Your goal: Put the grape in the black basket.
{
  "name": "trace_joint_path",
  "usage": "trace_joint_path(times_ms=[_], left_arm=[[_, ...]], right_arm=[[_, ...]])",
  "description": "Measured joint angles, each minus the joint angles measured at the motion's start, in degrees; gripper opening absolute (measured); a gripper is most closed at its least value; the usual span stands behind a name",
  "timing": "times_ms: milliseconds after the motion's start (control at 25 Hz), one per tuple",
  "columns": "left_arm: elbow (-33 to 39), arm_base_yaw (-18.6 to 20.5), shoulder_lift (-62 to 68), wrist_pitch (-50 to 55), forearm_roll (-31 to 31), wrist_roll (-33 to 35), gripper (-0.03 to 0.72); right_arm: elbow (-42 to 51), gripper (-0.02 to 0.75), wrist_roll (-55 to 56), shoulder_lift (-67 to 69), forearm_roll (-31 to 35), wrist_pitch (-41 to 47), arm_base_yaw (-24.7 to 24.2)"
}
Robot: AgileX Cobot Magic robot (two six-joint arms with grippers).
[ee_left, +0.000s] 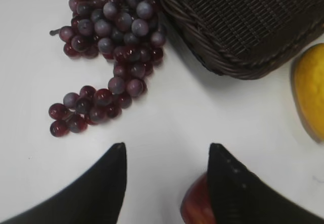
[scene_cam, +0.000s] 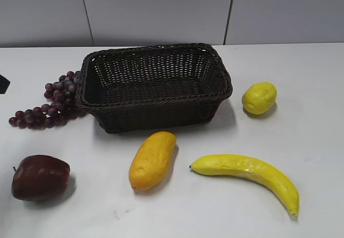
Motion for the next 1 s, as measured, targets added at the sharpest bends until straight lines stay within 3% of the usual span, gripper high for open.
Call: trace_joint_path(times_ms=[440,680,1000], left_arm=[[-9.6,-8.4,18.0,-8.3,4.4,3.9,0.499],[-9.8,-9.4,24.0,-15.7,4.5,3.8,0.616],[-10.1,-9.4,31.3,-18.0,4.2,3.7,0.639]], right_arm=[[0.0,0.500,0.0,0.0,0.0,0.0,0.0],[0.0,0.500,0.0,0.0,0.0,0.0,0.0],[0.0,0.500,0.0,0.0,0.0,0.0,0.0]])
